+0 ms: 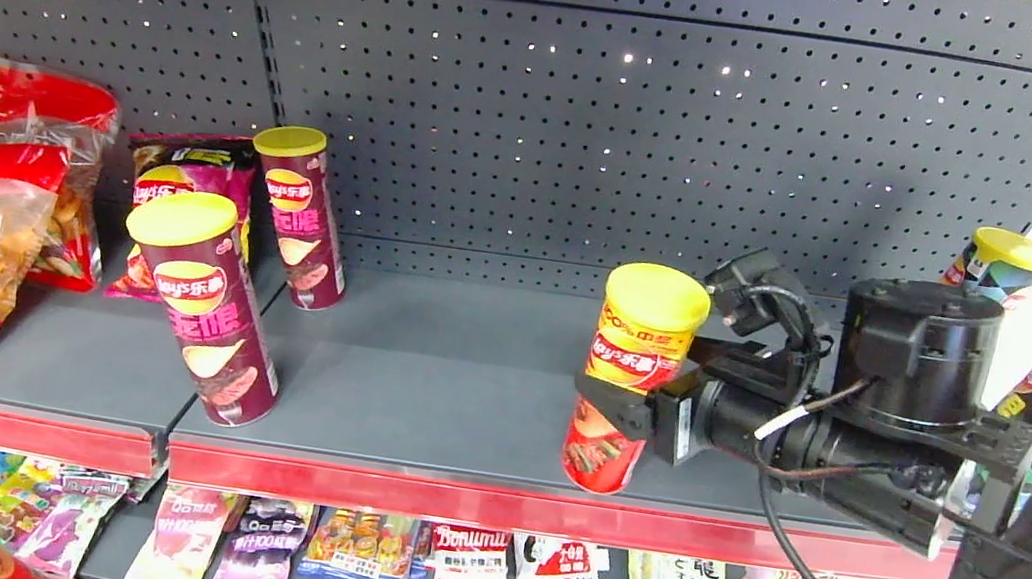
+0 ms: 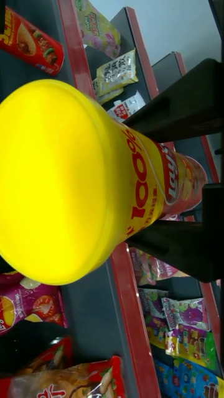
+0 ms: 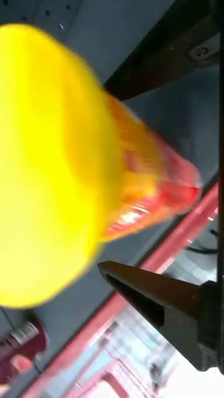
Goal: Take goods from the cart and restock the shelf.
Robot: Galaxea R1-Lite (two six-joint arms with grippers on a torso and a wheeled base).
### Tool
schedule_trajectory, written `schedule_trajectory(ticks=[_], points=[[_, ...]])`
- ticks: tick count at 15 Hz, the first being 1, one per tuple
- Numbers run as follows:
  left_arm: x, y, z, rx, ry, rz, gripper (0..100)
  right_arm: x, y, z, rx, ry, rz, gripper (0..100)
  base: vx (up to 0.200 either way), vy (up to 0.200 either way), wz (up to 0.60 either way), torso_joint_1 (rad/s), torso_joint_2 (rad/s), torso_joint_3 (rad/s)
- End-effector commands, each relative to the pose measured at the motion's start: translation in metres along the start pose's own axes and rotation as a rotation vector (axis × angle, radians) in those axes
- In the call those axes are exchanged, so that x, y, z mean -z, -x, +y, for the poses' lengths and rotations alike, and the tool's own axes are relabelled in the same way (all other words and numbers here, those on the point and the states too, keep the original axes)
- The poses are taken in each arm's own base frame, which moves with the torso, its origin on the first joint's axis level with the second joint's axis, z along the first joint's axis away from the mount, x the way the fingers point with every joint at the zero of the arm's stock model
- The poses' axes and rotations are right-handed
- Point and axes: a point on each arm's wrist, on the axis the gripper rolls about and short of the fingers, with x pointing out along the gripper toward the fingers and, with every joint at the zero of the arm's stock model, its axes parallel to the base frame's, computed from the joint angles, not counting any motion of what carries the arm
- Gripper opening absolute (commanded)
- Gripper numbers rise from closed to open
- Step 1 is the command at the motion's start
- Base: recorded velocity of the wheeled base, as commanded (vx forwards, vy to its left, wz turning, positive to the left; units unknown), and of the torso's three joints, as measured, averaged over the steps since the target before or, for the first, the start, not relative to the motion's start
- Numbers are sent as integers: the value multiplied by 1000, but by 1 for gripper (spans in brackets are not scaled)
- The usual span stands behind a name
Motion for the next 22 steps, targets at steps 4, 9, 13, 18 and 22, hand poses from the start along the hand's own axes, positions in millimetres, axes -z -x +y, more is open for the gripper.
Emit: schedule_trajectory(ticks=[4,9,13,18,22], points=[[0,0,0,0,0,0,0,13,-27,1,22,-28,2,100,0,0,0,0,0,0],[0,0,0,0,0,0,0,18,-33,0,19,-38,-22,0,0,0,0,0,0,0],[0,0,0,-2,0,0,0,14,-26,0,-77,-39,-40,0,0,0,0,0,0,0],[0,0,0,0,0,0,0,6,-19,-26,-274,42,-96,0,0,0,0,0,0,0],[-1,1,0,-2,-1,-6,0,6,-17,-53,-351,122,-131,0,0,0,0,0,0,0]])
